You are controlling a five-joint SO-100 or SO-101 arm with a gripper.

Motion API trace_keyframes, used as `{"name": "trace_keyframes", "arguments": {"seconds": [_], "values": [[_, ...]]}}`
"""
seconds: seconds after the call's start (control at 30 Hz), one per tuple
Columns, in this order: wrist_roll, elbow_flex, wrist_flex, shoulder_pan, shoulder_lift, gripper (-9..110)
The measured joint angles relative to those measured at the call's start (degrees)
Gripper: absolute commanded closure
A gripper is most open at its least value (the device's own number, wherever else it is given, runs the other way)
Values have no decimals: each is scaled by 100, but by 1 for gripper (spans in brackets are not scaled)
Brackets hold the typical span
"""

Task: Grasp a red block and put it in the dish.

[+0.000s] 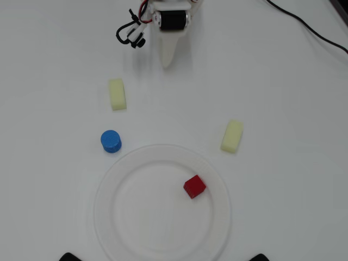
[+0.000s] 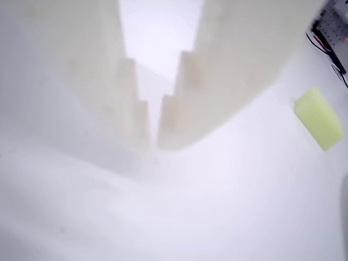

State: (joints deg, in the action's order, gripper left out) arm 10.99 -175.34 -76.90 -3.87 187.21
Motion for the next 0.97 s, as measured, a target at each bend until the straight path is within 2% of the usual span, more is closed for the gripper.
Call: {"name": "trace_keyframes", "arguments": {"seconds": [0.97], "values": [[-97, 0, 0, 0, 0, 101]]}}
